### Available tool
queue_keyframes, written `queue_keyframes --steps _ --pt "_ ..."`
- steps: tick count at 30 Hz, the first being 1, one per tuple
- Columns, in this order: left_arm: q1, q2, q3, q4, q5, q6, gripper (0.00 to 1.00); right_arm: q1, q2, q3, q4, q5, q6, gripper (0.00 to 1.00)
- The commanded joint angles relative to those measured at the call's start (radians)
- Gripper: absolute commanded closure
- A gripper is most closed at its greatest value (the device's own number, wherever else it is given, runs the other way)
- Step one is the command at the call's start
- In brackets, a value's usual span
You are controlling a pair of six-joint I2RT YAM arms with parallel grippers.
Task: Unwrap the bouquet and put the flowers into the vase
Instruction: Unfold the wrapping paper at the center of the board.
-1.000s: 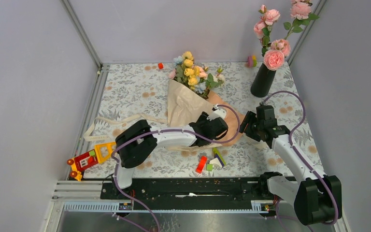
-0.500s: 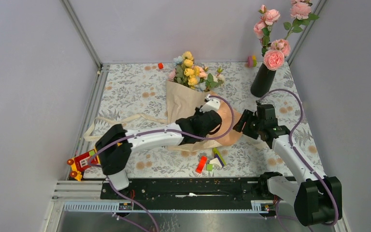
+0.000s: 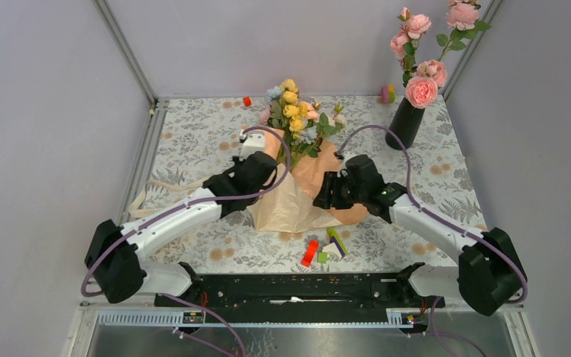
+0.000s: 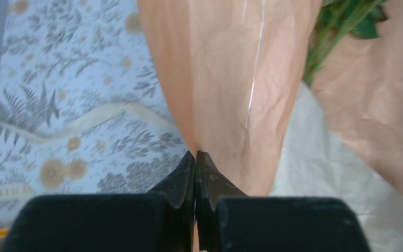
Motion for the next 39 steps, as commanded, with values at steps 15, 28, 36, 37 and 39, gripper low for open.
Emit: queue_keyframes --steps 15,28,36,37,39 --pt "0.282 -0.396 -0.250 -0.239 0.040 -0.282 0.79 0.156 0.269 0.070 0.091 0.023 0.146 0.56" --pt "0.303 -0.382 -0.002 -0.134 0.381 -0.051 0.11 0.156 0.348 0.033 0.116 0.077 0.136 0.56" --pt "0.251 -0.250 -0.182 0.184 1.005 -0.235 0.10 0.155 0.374 0.033 0.099 0.143 0.137 0.56" --pt "0.242 -0.228 -0.208 0.205 1.026 -0.256 0.10 0.156 0.375 0.033 0.095 0.150 0.137 0.56" --pt "0.233 -0.186 -0.246 0.210 1.037 -0.281 0.10 0.156 0.377 0.033 0.091 0.162 0.143 0.56"
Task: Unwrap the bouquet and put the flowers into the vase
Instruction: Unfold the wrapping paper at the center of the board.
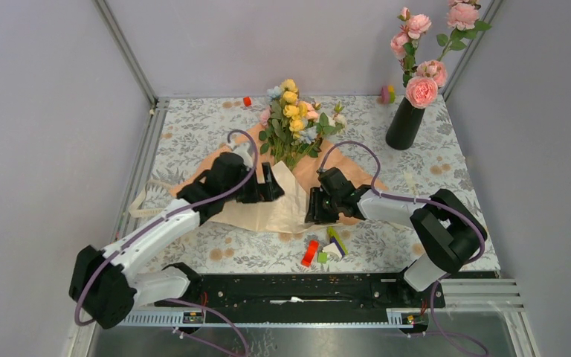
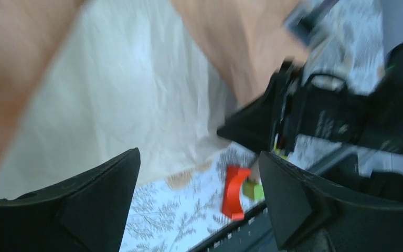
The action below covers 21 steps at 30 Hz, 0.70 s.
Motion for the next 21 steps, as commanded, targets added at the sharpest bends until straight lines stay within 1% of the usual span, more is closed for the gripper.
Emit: queue_keyframes --steps 1,5,11,14,21 --pt "-0.021 0.077 -0.086 0.118 0.211 -0.093 0.10 0.006 0.013 -0.002 -0.004 0.074 0.008 0.56" --pt "-0.020 0.119 -0.120 0.066 0.135 -0.075 0.09 0.007 0.018 -0.001 -0.004 0.078 0.008 0.56" --pt "0.011 0.174 -0.179 0.073 0.069 -0.077 0.08 0.007 0.035 0.006 -0.006 0.078 0.007 0.56" --pt "0.028 0.164 -0.215 0.094 0.007 -0.099 0.08 0.006 0.042 0.009 -0.005 0.081 0.006 0.56" --pt "0.087 0.132 -0.303 0.133 -0.051 -0.142 0.06 0.006 0.062 0.023 -0.010 0.080 0.000 0.56"
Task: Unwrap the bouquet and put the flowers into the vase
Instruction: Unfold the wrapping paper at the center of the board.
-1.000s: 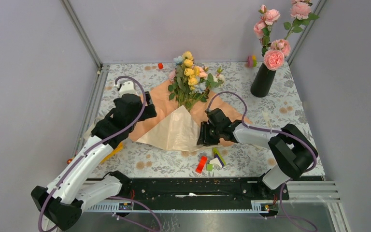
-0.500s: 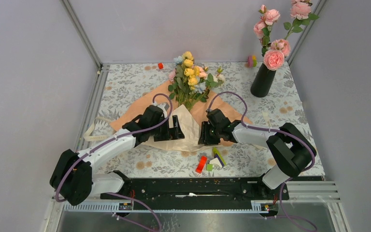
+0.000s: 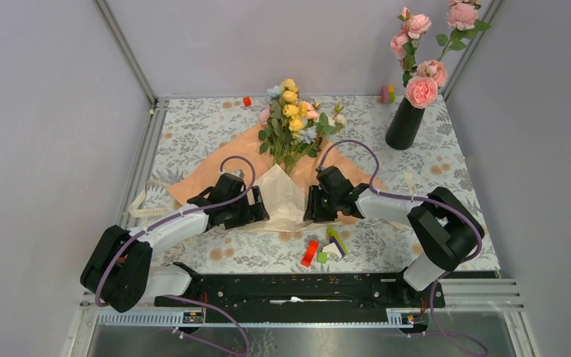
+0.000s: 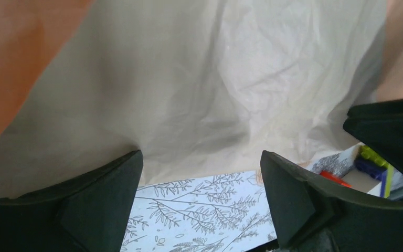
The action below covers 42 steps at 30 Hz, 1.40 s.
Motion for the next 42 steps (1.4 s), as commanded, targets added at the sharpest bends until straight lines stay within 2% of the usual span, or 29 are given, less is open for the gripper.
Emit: queue_keyframes --steps 1,9,22,28,33,37,42 --pt "0.043 -0.040 -0.039 0.065 -0.073 -0.037 0.06 0.005 0.044 0.006 -0.019 0.063 -0.014 0.56" --pt "0.142 -0.100 -0.081 0.055 -0.083 -0.055 0.05 0.005 0.053 0.014 -0.035 0.081 -0.016 0.56" --pt "0.253 -0.187 -0.087 -0.122 -0.102 -0.005 0.03 0.005 0.061 0.027 -0.080 0.141 -0.027 0.57" --pt "0.313 -0.264 -0.113 -0.150 -0.162 -0.032 0.01 0.006 0.053 0.032 -0.098 0.175 -0.032 0.57" --pt "0.360 -0.297 -0.115 -0.159 -0.155 -0.040 0.01 0.005 0.048 0.037 -0.107 0.180 -0.039 0.56" --pt "0.386 -0.337 -0.072 -0.163 -0.134 -0.027 0.01 0.003 0.007 0.055 -0.115 0.156 -0.074 0.54" --pt "0.390 -0.310 0.094 -0.189 -0.065 0.055 0.01 -0.031 -0.074 0.138 -0.181 0.117 -0.141 0.46"
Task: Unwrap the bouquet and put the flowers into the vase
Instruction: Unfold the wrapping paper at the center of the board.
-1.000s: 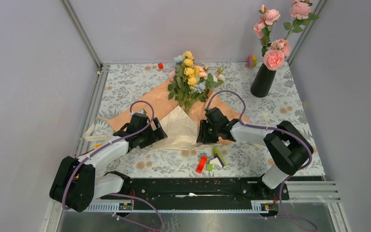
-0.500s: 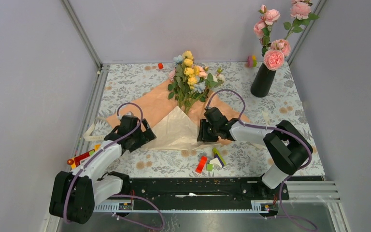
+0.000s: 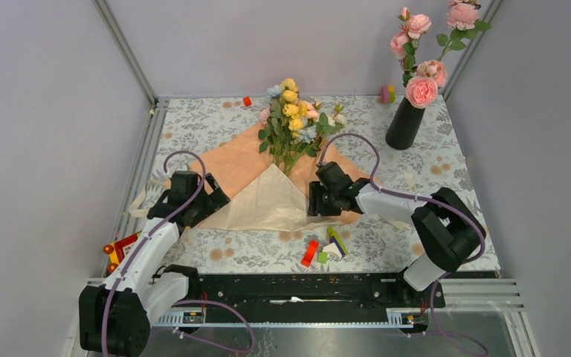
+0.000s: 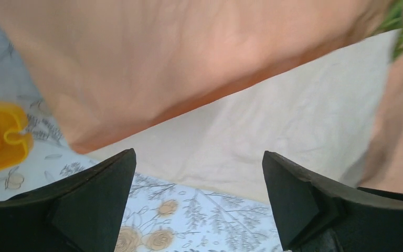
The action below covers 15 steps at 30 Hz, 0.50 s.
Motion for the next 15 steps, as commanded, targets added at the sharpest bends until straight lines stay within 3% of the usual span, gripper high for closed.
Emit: queue_keyframes --steps 1,5,10,15 --pt "0.006 0.022 0.200 0.026 0.080 0.089 0.01 -0.047 -0.086 0.098 -0.100 -0.020 -0.095 0.42" --pt "0.008 0.103 0.305 0.069 0.191 0.134 0.01 -0.120 -0.102 0.157 -0.104 -0.188 -0.158 0.34" --pt "0.009 0.240 0.364 0.182 0.369 0.074 0.02 -0.168 -0.030 0.258 -0.139 -0.268 -0.265 0.29" --pt "0.012 0.387 0.430 0.205 0.414 0.078 0.02 -0.207 0.105 0.364 -0.081 -0.456 -0.301 0.24"
